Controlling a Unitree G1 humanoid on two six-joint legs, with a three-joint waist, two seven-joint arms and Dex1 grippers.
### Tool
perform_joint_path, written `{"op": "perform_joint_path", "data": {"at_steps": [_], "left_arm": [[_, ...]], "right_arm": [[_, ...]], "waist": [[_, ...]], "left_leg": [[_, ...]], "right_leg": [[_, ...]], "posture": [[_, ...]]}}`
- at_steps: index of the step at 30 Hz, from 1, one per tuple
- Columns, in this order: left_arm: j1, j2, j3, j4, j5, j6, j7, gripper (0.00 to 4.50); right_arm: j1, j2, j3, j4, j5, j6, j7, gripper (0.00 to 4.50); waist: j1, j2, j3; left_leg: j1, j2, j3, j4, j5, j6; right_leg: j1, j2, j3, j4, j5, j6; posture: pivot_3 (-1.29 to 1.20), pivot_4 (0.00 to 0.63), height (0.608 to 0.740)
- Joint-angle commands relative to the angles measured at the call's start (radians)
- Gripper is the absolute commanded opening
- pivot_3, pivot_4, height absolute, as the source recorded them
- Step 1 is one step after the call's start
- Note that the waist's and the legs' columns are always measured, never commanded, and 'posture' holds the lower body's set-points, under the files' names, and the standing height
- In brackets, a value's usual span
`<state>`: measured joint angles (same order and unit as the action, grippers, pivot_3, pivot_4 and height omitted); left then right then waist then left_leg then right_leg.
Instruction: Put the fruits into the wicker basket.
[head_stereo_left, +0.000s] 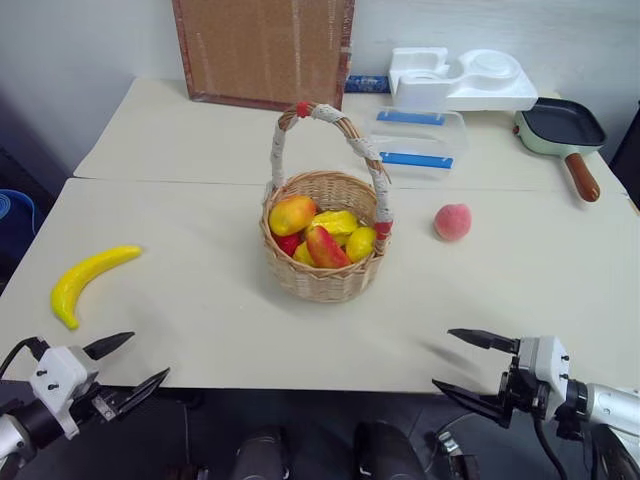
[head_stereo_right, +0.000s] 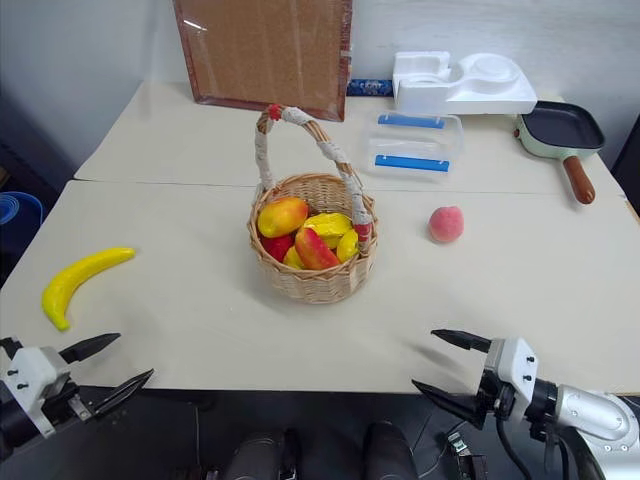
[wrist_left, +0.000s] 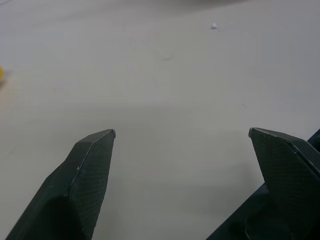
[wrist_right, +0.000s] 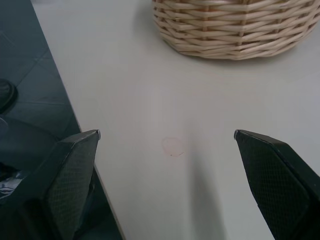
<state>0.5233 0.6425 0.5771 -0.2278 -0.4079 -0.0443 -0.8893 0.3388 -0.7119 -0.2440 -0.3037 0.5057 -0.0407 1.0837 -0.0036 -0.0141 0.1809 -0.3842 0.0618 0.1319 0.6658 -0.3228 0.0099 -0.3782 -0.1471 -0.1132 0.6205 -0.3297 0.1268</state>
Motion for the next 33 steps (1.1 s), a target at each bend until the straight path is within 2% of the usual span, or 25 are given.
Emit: {"op": "perform_joint_path", "data": {"at_steps": [1,11,16,19,22,24,26,27,30,33], "left_arm": [[0.019,0.013,0.033,-0.037,-0.033,0.006,-0.022,4.5],[0.01,0.014,0.079,-0.03,-0.096,0.066,-0.044,4.5],[-0.022,0.042,0.175,0.089,-0.13,0.145,0.002,4.5],[-0.026,0.05,0.229,0.149,-0.173,0.236,0.023,4.5],[-0.025,0.045,0.344,0.143,-0.278,0.403,0.122,4.5],[-0.059,0.077,0.416,0.141,-0.334,0.523,0.218,4.5],[-0.095,0.123,0.437,0.163,-0.352,0.626,0.279,4.5],[-0.109,0.139,0.435,0.172,-0.351,0.658,0.294,4.5],[-0.226,0.235,0.324,0.273,-0.305,0.769,0.334,4.5],[-0.333,0.287,0.246,0.382,-0.27,0.795,0.321,4.5]], "right_arm": [[-0.021,0.007,-0.012,0.013,0.019,-0.009,0.013,4.47],[-0.079,0.067,0.017,0.049,0.021,-0.062,0.051,4.47],[-0.143,0.1,0.078,-0.077,0.047,-0.071,0.033,4.47],[-0.196,0.133,0.12,-0.152,0.102,-0.038,0.012,4.47],[-0.256,0.169,0.168,-0.222,0.169,-0.022,0.009,4.47],[-0.281,0.167,0.186,-0.247,0.188,0.018,-0.006,4.47],[-0.301,0.166,0.2,-0.255,0.197,0.043,-0.011,4.47],[-0.308,0.168,0.204,-0.256,0.199,0.049,-0.014,4.47],[-0.345,0.19,0.227,-0.249,0.185,0.059,-0.039,4.47],[-0.365,0.2,0.244,-0.241,0.173,0.063,-0.049,4.47]], "waist": [[0.0,0.0,0.0],[0.0,0.0,0.0],[-0.006,0.0,0.0],[-0.009,0.0,0.0],[-0.01,-0.002,-0.001],[-0.011,-0.003,-0.002],[-0.004,-0.005,-0.003],[0.002,-0.005,-0.003],[0.006,-0.004,-0.002],[0.001,-0.004,-0.002]], "left_leg": [[0.0,0.0,0.0,0.0,0.0,0.0],[0.0,0.0,0.001,0.0,0.002,-0.003],[0.001,0.002,0.002,0.0,0.002,-0.004],[0.001,0.003,0.002,0.0,0.002,-0.004],[0.0,0.002,0.002,0.0,0.002,-0.005],[0.0,0.003,0.001,0.0,0.001,-0.005],[0.0,0.002,0.001,0.0,0.001,-0.005],[0.0,0.002,0.0,0.001,0.001,-0.005],[0.001,0.0,-0.001,0.001,0.002,-0.004],[0.001,0.001,-0.001,0.0,0.003,-0.006]], "right_leg": [[0.0,0.0,0.0,0.0,0.0,0.0],[0.0,0.001,-0.001,0.001,0.0,0.0],[-0.001,0.002,-0.001,0.002,0.0,0.0],[-0.003,0.002,-0.001,0.004,0.0,0.0],[-0.003,0.002,0.0,0.005,0.0,0.0],[-0.003,0.001,0.0,0.005,0.0,0.0],[-0.003,0.001,0.0,0.005,0.0,0.0],[-0.003,0.001,-0.001,0.006,0.0,0.0],[-0.001,-0.001,-0.002,0.006,0.0,-0.001],[-0.002,0.0,-0.003,0.006,0.0,-0.001]], "posture": [[0.0,0.15,0.74],[0.0,0.15,0.74],[0.0,0.15,0.74],[0.0,0.15,0.74],[0.0,0.15,0.74],[0.0,0.15,0.74],[0.0,0.15,0.74],[0.0,0.15,0.74],[0.0,0.15,0.74],[0.0,0.15,0.74]]}}
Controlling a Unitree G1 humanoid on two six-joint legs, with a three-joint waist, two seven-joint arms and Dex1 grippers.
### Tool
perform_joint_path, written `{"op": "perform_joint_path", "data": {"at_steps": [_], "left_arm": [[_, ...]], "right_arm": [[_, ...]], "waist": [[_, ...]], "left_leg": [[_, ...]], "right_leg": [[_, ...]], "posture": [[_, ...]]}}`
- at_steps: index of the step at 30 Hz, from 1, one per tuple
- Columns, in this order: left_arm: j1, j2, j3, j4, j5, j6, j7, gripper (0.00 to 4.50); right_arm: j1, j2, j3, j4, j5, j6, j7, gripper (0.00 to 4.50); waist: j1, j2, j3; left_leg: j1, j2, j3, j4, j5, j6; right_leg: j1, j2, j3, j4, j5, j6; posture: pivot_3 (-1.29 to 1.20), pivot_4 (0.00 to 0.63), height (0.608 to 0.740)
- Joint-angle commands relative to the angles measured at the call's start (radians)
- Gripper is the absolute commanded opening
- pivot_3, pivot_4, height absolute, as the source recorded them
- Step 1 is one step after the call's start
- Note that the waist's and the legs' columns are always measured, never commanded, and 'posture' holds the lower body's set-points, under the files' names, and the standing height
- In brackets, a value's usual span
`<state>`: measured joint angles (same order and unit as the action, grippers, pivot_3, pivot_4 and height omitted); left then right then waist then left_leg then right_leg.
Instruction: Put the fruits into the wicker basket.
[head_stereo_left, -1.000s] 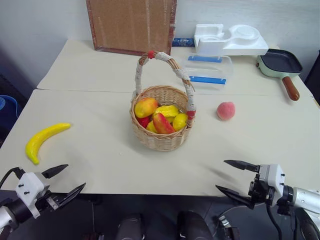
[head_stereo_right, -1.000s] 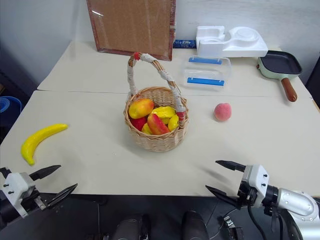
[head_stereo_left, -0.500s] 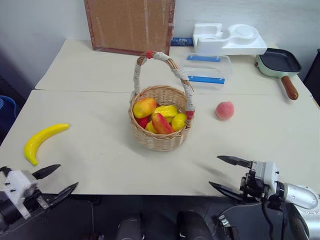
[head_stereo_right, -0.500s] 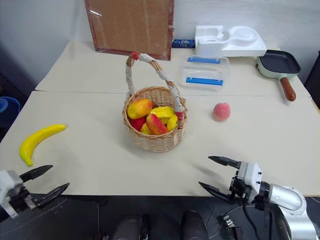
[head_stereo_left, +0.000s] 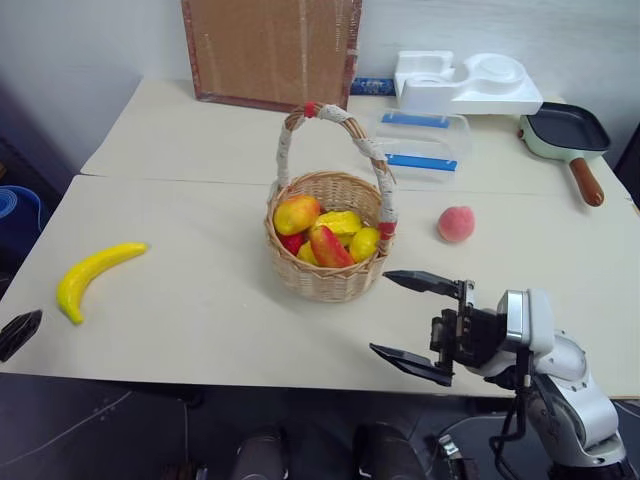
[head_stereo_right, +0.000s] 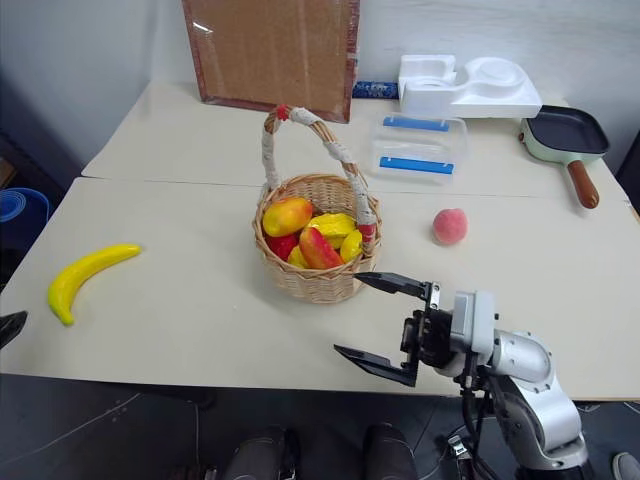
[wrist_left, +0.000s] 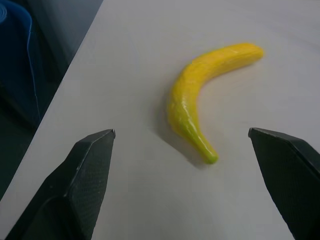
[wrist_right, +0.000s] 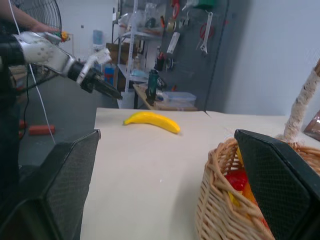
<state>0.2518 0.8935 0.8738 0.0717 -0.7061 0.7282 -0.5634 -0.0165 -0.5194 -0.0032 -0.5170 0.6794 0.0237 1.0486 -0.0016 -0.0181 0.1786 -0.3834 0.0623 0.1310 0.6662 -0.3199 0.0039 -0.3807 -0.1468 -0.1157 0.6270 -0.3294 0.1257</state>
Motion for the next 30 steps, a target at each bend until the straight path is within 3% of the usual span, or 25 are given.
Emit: {"op": "perform_joint_path", "data": {"at_steps": [1,5,8,15,17,20,23,26,30], "left_arm": [[-0.097,0.049,-0.076,0.126,0.044,0.02,-0.012,4.5],[-0.259,0.096,-0.226,0.319,0.148,-0.05,-0.049,4.5],[-0.333,0.113,-0.269,0.396,0.187,-0.091,-0.079,3.92],[-0.342,0.126,-0.323,0.408,0.254,-0.203,-0.186,1.68],[-0.346,0.095,-0.277,0.327,0.209,-0.295,-0.266,1.06],[-0.35,0.05,-0.223,0.11,0.077,-0.29,-0.372,1.01],[-0.402,0.028,-0.282,-0.067,-0.004,-0.241,-0.415,1.01],[-0.542,0.01,-0.441,-0.169,-0.013,-0.167,-0.389,1.01],[-0.76,-0.062,-0.703,-0.214,0.079,-0.088,-0.323,1.01]], "right_arm": [[-0.015,0.01,0.01,-0.025,-0.006,-0.001,-0.014,4.47],[-0.024,0.012,0.032,-0.015,-0.021,-0.001,-0.009,4.47],[-0.016,0.015,0.037,-0.014,-0.029,-0.002,-0.02,4.5],[0.007,0.019,0.021,-0.023,-0.044,0.001,-0.06,4.5],[0.01,0.0,-0.006,-0.035,-0.06,0.004,-0.08,4.5],[0.01,-0.039,-0.081,-0.036,-0.061,0.017,-0.118,4.5],[0.026,-0.077,-0.145,-0.039,-0.056,0.037,-0.141,4.5],[0.055,-0.082,-0.173,-0.046,-0.065,0.037,-0.157,4.5],[0.089,-0.073,-0.182,-0.076,-0.081,0.033,-0.182,4.5]], "waist": [[-0.002,-0.001,0.0],[-0.006,-0.004,-0.002],[-0.008,-0.004,-0.002],[-0.017,-0.004,-0.002],[-0.02,-0.005,-0.002],[-0.017,-0.006,-0.003],[-0.007,-0.006,-0.003],[0.004,-0.005,-0.003],[0.007,-0.004,-0.002]], "left_leg": [[0.0,0.0,0.001,0.0,0.0,0.0],[-0.003,0.0,0.011,-0.001,0.0,-0.002],[-0.003,0.001,0.016,-0.001,0.0,-0.003],[-0.003,0.002,0.018,0.001,-0.001,-0.002],[-0.003,0.002,0.018,0.001,0.0,-0.003],[-0.004,0.002,0.018,0.002,0.0,-0.002],[-0.004,0.002,0.017,0.003,-0.001,-0.002],[-0.003,0.001,0.017,0.003,0.0,-0.002],[-0.003,0.0,0.018,0.007,0.0,-0.001]], "right_leg": [[-0.001,0.0,0.0,0.0,0.0,0.0],[-0.01,0.003,-0.001,0.007,0.001,-0.002],[-0.014,0.003,-0.002,0.009,0.001,-0.002],[-0.015,0.003,-0.001,0.011,0.001,-0.002],[-0.015,0.003,-0.001,0.011,0.001,-0.002],[-0.015,0.002,-0.001,0.011,0.002,-0.003],[-0.015,0.001,0.0,0.012,0.002,-0.003],[-0.014,0.002,-0.001,0.012,0.002,-0.003],[-0.013,0.002,0.0,0.015,0.002,-0.003]], "posture": [[0.0,0.15,0.74],[0.0,0.15,0.74],[0.0,0.15,0.74],[0.0,0.15,0.74],[0.0,0.15,0.74],[0.0,0.15,0.74],[0.0,0.15,0.74],[0.0,0.15,0.74],[0.0,0.15,0.74]]}}
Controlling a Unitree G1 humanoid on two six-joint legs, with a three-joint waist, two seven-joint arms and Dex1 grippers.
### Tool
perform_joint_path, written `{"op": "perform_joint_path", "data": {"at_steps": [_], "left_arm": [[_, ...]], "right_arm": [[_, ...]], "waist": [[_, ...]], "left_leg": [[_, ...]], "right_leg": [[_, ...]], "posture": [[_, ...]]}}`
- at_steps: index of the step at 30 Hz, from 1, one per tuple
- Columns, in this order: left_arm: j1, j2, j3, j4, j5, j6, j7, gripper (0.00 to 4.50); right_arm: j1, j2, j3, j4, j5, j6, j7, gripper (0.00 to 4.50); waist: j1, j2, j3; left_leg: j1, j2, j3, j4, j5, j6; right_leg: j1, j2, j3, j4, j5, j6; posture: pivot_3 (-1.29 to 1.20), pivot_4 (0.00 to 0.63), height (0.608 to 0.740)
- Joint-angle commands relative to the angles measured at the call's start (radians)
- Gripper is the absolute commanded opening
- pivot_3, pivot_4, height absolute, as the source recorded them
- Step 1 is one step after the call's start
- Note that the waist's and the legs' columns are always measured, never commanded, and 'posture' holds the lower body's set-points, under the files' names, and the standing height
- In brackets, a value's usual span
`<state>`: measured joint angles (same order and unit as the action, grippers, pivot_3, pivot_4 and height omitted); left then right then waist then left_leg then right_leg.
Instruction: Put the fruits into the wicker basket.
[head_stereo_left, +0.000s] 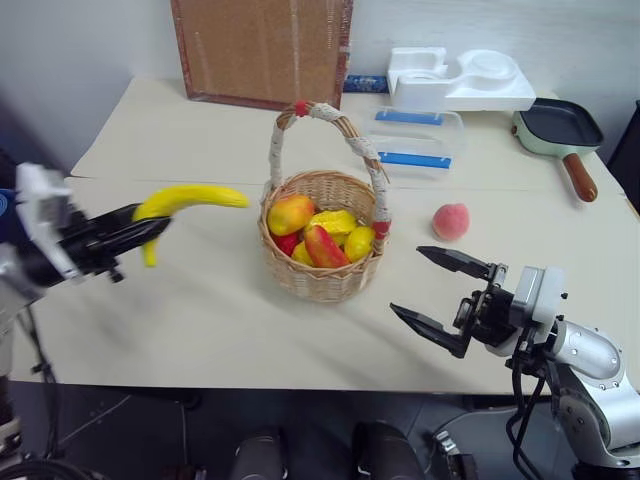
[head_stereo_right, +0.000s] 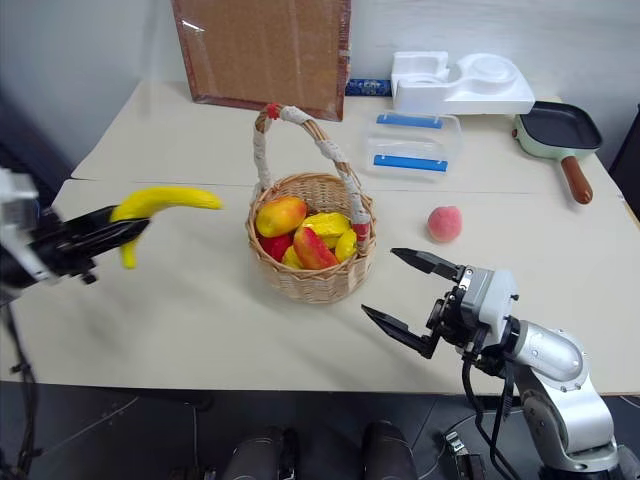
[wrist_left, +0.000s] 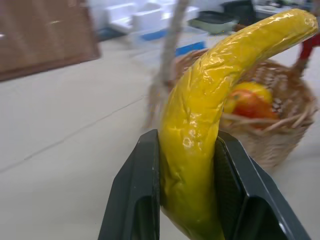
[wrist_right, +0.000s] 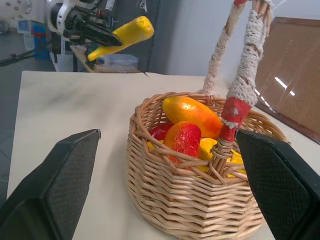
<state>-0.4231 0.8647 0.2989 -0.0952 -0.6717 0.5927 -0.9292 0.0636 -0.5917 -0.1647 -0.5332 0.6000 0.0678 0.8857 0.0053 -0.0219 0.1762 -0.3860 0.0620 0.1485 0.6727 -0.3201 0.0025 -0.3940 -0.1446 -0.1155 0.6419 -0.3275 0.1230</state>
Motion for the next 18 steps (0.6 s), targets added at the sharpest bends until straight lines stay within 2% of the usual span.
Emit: {"op": "perform_joint_path", "data": {"at_steps": [1,3,7,11,15,18], "left_arm": [[-0.129,-0.056,-0.163,-0.047,0.052,0.076,0.066,1.01],[-0.227,-0.105,-0.247,-0.024,0.102,0.148,0.139,1.01],[-0.34,-0.198,-0.292,0.013,0.118,0.27,0.241,1.01],[-0.39,-0.246,-0.288,0.012,0.112,0.326,0.276,2.26],[-0.379,-0.242,-0.246,0.014,0.113,0.271,0.25,3.49],[-0.291,-0.195,-0.173,0.022,0.114,0.11,0.136,3.49]], "right_arm": [[0.015,0.0,-0.025,-0.067,-0.003,-0.01,-0.028,4.5],[0.04,0.003,-0.041,-0.086,-0.006,-0.008,-0.049,4.5],[0.102,0.018,-0.044,-0.128,-0.019,-0.018,-0.08,4.5],[0.153,0.034,-0.051,-0.147,-0.031,-0.035,-0.097,4.5],[0.194,0.035,-0.084,-0.12,-0.038,-0.068,-0.087,4.5],[0.243,0.047,-0.153,-0.074,-0.028,-0.101,-0.085,4.5]], "waist": [[0.0,0.0,0.0],[-0.005,0.0,0.0],[-0.008,0.0,0.0],[-0.006,0.0,0.0],[-0.003,0.0,0.0],[-0.009,0.0,0.0]], "left_leg": [[-0.001,0.0,0.0,0.002,0.0,0.0],[-0.001,0.001,0.0,0.003,-0.001,0.001],[-0.001,0.002,0.0,0.003,-0.001,0.001],[-0.001,0.002,-0.001,0.004,-0.001,0.0],[-0.002,0.002,-0.001,0.007,-0.001,0.001],[-0.001,0.002,-0.001,0.007,-0.001,0.001]], "right_leg": [[0.0,0.001,0.0,0.0,0.0,0.0],[0.0,0.001,0.001,0.0,0.0,0.0],[-0.001,0.003,0.001,0.0,0.0,0.0],[-0.001,0.003,0.002,0.0,0.0,0.0],[0.0,0.003,0.003,0.0,0.0,0.0],[0.0,0.004,0.004,0.0,0.0,0.0]], "posture": [[0.0,0.15,0.74],[0.0,0.15,0.74],[0.0,0.15,0.74],[0.0,0.15,0.74],[0.0,0.15,0.74],[0.0,0.15,0.74]]}}
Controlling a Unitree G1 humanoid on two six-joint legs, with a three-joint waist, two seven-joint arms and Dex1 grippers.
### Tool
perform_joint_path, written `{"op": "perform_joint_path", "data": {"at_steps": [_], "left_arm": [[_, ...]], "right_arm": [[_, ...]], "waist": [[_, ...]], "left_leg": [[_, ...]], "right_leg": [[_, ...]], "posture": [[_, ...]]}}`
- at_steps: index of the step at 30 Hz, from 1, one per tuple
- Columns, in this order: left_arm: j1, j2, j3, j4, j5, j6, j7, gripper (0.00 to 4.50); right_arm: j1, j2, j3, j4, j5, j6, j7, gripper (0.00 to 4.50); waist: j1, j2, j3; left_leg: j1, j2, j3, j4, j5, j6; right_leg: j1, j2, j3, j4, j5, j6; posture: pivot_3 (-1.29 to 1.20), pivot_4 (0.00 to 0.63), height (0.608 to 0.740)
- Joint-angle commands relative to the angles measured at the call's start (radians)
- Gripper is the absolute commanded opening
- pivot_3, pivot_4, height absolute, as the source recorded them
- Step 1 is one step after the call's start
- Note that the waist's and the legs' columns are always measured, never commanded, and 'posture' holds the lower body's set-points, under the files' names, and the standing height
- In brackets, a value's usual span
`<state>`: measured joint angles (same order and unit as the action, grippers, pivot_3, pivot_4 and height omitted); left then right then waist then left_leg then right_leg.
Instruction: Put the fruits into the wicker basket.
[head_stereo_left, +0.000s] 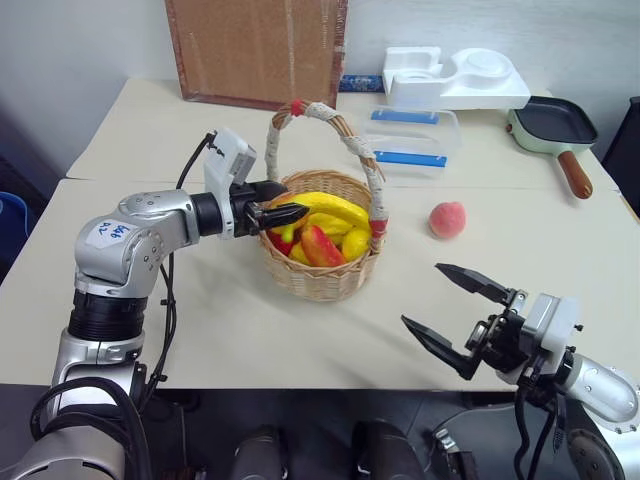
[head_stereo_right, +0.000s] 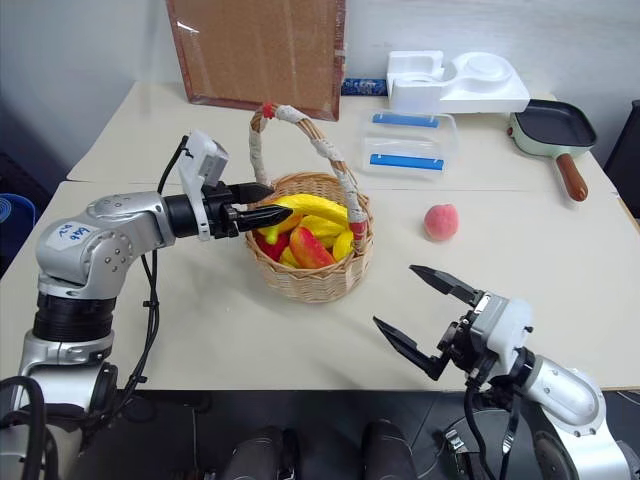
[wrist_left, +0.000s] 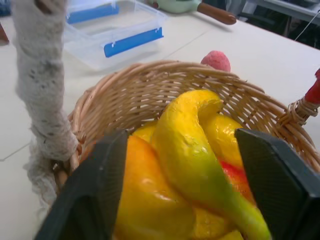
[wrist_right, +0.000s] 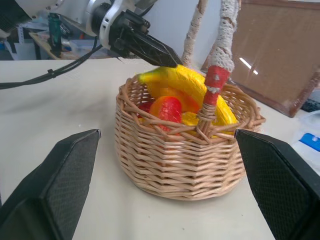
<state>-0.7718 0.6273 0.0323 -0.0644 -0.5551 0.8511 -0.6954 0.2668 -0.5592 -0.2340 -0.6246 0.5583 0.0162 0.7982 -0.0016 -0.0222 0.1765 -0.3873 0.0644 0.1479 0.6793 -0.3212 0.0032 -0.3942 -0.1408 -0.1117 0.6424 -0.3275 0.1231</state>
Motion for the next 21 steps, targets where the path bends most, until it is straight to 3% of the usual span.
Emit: {"op": "perform_joint_path", "data": {"at_steps": [1,5,10,12,16,21], "left_arm": [[0.103,0.062,0.133,-0.009,-0.015,-0.218,-0.164,3.49],[0.288,0.159,0.249,0.017,-0.012,-0.44,-0.389,3.49],[0.497,0.285,0.319,0.062,0.016,-0.563,-0.553,4.47],[0.556,0.301,0.36,0.069,0.006,-0.6,-0.59,4.47],[0.528,0.286,0.391,-0.063,-0.123,-0.479,-0.53,4.47],[0.428,0.264,0.348,-0.158,-0.173,-0.385,-0.421,4.47]], "right_arm": [[0.069,0.025,-0.12,0.044,0.014,-0.074,0.008,4.5],[0.2,0.064,-0.25,0.191,0.033,-0.143,0.062,4.5],[0.229,0.074,-0.324,0.405,0.012,-0.215,0.101,4.5],[0.183,0.051,-0.325,0.447,-0.003,-0.214,0.089,4.5],[-0.09,-0.047,-0.243,0.459,-0.035,-0.01,-0.053,4.5],[-0.454,-0.139,-0.111,0.556,-0.059,0.337,-0.197,4.5]], "waist": [[-0.001,0.0,0.0],[0.001,0.001,0.001],[0.001,0.003,0.002],[-0.003,0.004,0.002],[-0.023,0.006,0.003],[-0.025,0.007,0.004]], "left_leg": [[0.0,0.0,0.0,-0.001,0.0,0.0],[0.001,0.001,0.0,-0.001,-0.001,-0.001],[0.001,0.001,0.001,0.0,-0.002,0.0],[0.001,0.001,0.001,0.0,-0.002,0.0],[0.001,0.002,0.002,0.001,-0.002,0.0],[0.002,0.002,0.0,0.002,-0.002,-0.001]], "right_leg": [[0.0,0.0,0.001,0.0,0.0,0.0],[0.0,0.002,0.001,-0.001,0.0,0.0],[0.002,0.002,0.002,-0.009,0.0,0.0],[0.002,0.002,0.003,-0.011,0.0,-0.001],[0.001,0.001,0.005,-0.008,0.0,-0.002],[-0.002,0.001,0.005,0.004,0.0,-0.002]], "posture": [[0.0,0.15,0.74],[0.0,0.15,0.74],[0.0,0.15,0.74],[0.0,0.15,0.74],[0.0,0.15,0.74],[0.0,0.15,0.74]]}}
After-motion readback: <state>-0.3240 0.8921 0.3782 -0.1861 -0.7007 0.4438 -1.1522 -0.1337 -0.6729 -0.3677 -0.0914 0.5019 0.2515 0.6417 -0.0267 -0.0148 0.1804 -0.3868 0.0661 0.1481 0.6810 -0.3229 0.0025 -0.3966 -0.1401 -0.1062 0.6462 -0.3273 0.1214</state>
